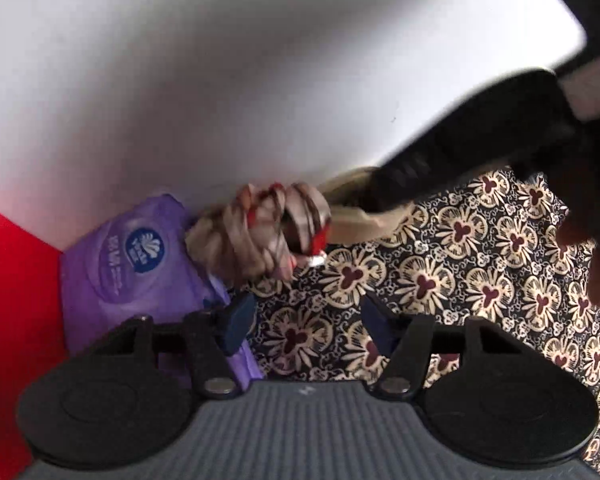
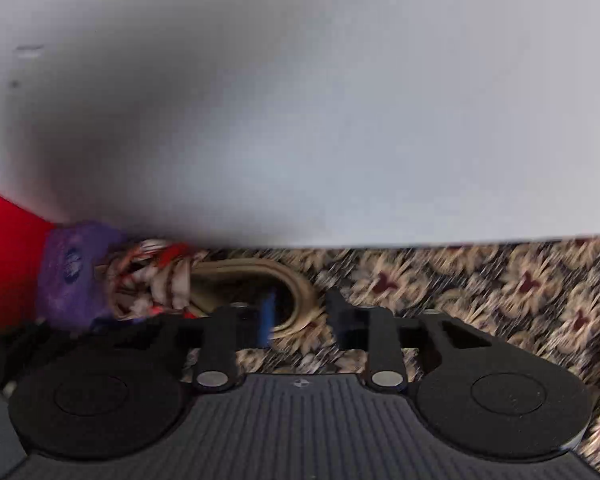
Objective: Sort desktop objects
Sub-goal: 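Move the right tool toward the beige belt wrapped in scarf, then close the right gripper on the beige belt and scarf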
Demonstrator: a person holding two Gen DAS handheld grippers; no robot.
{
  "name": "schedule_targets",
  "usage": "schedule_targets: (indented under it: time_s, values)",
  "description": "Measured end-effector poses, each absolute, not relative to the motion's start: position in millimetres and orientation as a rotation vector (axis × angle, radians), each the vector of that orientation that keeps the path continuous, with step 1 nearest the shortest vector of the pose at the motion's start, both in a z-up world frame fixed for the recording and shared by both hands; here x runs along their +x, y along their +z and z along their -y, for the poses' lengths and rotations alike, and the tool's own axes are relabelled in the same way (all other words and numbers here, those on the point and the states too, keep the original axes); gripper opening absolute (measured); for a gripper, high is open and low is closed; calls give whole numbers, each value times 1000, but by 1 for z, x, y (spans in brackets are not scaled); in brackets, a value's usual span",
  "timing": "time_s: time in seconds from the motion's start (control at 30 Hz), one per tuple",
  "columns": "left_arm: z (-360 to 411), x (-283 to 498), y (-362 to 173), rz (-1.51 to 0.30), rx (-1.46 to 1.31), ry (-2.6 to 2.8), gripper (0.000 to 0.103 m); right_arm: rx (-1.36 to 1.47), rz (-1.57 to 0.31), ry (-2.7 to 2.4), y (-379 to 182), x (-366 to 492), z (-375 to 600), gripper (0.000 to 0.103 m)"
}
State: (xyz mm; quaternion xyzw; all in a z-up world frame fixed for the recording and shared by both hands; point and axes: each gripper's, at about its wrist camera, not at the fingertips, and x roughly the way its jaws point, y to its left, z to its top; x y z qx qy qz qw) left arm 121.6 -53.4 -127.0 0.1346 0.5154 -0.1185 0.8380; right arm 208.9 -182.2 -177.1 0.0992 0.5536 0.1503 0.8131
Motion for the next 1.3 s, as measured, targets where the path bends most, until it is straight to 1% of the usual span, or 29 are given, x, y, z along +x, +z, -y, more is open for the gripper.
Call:
schedule_targets:
  time_s: [0.07, 0.17, 0.23, 0.27, 0.3, 0.33, 0.37, 0.4, 0.53, 0.63, 0.73, 0.77, 0.87, 0.97, 1.0, 1.03, 1.07, 1.1, 1.13, 1.17, 1.2, 1.23, 1.3]
  values:
    - [51, 117, -123, -1091, 275, -278, 64, 245, -1200, 345, -173, 196, 187, 23]
    - [44, 101, -113, -1094, 242, -343, 67, 292, -1269, 365, -169, 169, 194, 25]
    - [39, 86, -107, -1089, 235, -379, 76, 307, -1302, 387, -170, 145, 197, 27]
    - [37, 78, -105, -1090, 236, -391, 76, 315, -1318, 398, -170, 133, 199, 28]
    - [35, 71, -103, -1093, 234, -406, 78, 346, -1342, 409, -172, 123, 202, 28]
    - [35, 63, -103, -1106, 240, -435, 80, 378, -1365, 420, -174, 113, 204, 24]
    - [35, 57, -103, -1109, 260, -452, 80, 409, -1387, 432, -176, 103, 207, 28]
    - [35, 51, -104, -1113, 279, -468, 80, 440, -1409, 443, -177, 94, 210, 36]
    - [43, 39, -117, -1133, 314, -521, 79, 404, -1346, 391, -165, 75, 225, 54]
    - [44, 40, -116, -1128, 312, -509, 80, 381, -1279, 367, -148, 82, 226, 61]
    - [45, 53, -122, -1153, 268, -494, 80, 412, -1253, 387, -151, 98, 219, 65]
    - [46, 58, -125, -1159, 260, -495, 82, 427, -1247, 396, -153, 105, 215, 65]
    - [58, 63, -129, -1137, 276, -493, 87, 473, -1268, 418, -166, 126, 202, 65]
    - [68, 59, -137, -1121, 331, -496, 86, 540, -1326, 439, -186, 134, 190, 65]
    - [72, 56, -140, -1114, 363, -492, 85, 538, -1336, 441, -188, 133, 186, 62]
    - [76, 53, -143, -1107, 395, -489, 80, 535, -1346, 442, -191, 132, 182, 56]
    - [79, 50, -145, -1100, 423, -486, 81, 533, -1357, 444, -193, 131, 177, 53]
    - [79, 49, -142, -1097, 416, -485, 78, 530, -1367, 446, -195, 130, 173, 46]
    - [79, 49, -140, -1094, 409, -485, 69, 527, -1377, 447, -198, 129, 169, 44]
    - [79, 49, -137, -1091, 402, -484, 67, 525, -1387, 449, -200, 128, 165, 43]
    - [79, 48, -134, -1087, 395, -483, 65, 544, -1392, 453, -199, 123, 166, 37]
    - [79, 48, -131, -1084, 389, -484, 64, 562, -1395, 458, -198, 117, 168, 35]
    - [81, 40, -120, -1066, 393, -527, 64, 537, -1358, 459, -187, 104, 170, 35]
